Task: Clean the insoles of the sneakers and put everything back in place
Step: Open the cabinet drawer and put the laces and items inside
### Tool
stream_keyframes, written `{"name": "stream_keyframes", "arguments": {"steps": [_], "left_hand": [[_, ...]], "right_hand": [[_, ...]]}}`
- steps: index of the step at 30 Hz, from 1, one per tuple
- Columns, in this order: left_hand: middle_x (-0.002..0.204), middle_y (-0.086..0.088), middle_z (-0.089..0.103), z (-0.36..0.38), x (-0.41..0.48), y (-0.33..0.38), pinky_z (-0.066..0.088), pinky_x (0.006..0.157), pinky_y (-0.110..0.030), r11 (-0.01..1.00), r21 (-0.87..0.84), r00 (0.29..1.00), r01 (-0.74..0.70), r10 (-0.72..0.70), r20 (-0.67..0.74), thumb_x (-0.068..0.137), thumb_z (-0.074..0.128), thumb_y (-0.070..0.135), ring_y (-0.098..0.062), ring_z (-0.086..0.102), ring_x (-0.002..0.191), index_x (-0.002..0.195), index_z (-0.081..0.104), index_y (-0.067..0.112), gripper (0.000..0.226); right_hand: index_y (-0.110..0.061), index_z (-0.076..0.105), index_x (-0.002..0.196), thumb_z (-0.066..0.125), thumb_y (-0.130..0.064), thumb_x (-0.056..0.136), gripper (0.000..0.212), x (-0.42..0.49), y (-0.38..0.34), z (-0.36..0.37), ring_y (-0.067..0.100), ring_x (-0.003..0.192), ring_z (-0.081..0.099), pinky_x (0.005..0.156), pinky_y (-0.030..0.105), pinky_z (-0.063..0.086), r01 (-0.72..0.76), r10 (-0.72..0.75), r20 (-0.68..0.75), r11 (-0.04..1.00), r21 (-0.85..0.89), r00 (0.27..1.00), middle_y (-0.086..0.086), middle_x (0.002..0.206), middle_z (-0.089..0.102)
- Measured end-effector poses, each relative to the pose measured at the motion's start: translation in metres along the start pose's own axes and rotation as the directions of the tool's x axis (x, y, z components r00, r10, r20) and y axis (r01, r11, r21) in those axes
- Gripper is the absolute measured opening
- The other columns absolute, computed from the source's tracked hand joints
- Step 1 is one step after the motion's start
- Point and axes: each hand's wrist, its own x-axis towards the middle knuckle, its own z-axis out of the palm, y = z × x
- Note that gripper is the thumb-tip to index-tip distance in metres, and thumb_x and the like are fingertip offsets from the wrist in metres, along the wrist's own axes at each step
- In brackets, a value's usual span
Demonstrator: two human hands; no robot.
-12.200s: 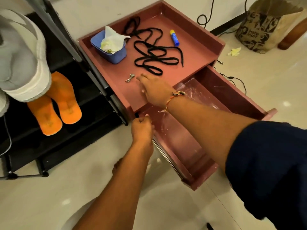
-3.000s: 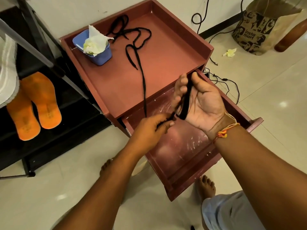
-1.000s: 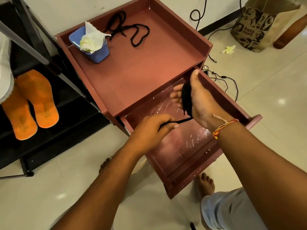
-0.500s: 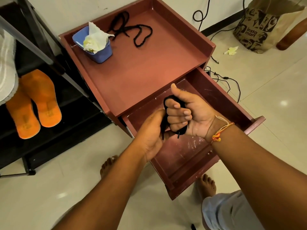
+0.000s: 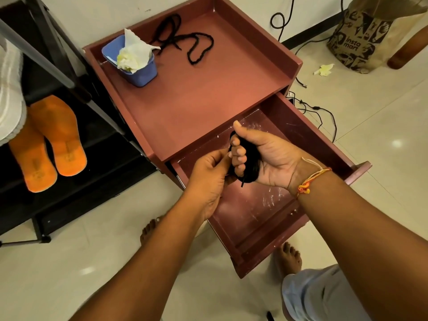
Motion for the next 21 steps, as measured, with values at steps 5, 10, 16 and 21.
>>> {"name": "stream_keyframes", "arguments": {"steps": [5, 10, 16, 21], "left_hand": [[0.091, 0.003, 0.074, -0.004, 0.004, -0.005, 0.058, 0.075, -0.027, 0.954, 0.281, 0.987, -0.108, 0.136, -0.083, 0.106, 0.05, 0.019, -0.008, 0.07, 0.085, 0.11, 0.07, 0.015, 0.02], [0.102, -0.001, 0.068, -0.012, 0.013, -0.013, 0.055, 0.086, -0.035, 0.745, 0.621, 0.94, -0.243, 0.338, -0.038, 0.104, 0.048, 0.031, -0.015, 0.065, 0.097, 0.11, 0.071, 0.027, 0.023], [0.095, 0.007, 0.056, -0.001, 0.007, -0.02, 0.043, 0.071, -0.016, 0.621, 0.731, 0.923, -0.281, 0.384, 0.028, 0.106, 0.047, 0.023, -0.004, 0.056, 0.086, 0.111, 0.07, 0.014, 0.025], [0.103, 0.005, 0.06, 0.006, 0.002, -0.023, 0.051, 0.079, -0.03, 0.674, 0.683, 0.95, -0.283, 0.295, 0.102, 0.106, 0.045, 0.034, -0.012, 0.061, 0.096, 0.121, 0.066, 0.018, 0.03]], "right_hand": [[-0.017, 0.062, 0.072, 0.07, -0.039, 0.087, 0.029, 0.001, 0.002, -0.004, 0.014, 0.069, 0.059, 0.081, 0.03, 0.052, -0.072, 0.066, -0.107, 0.996, -0.057, 0.992, 0.002, 0.076, 0.061], [-0.015, 0.062, 0.081, 0.072, -0.038, 0.089, 0.026, 0.011, 0.008, -0.003, 0.017, 0.073, 0.067, 0.093, 0.036, 0.055, 0.024, -0.02, -0.391, 1.0, 0.006, 0.92, 0.004, 0.081, 0.067], [-0.008, 0.061, 0.097, 0.057, -0.031, 0.1, 0.024, 0.021, 0.017, 0.012, 0.025, 0.103, 0.069, 0.079, 0.028, 0.055, 0.219, -0.157, -0.439, 0.971, 0.096, 0.885, 0.017, 0.109, 0.074], [-0.011, 0.061, 0.094, 0.054, -0.031, 0.102, 0.022, 0.024, 0.022, 0.012, 0.025, 0.117, 0.065, 0.109, 0.035, 0.043, 0.219, -0.187, -0.464, 0.976, 0.015, 0.866, 0.012, 0.107, 0.075]]}}
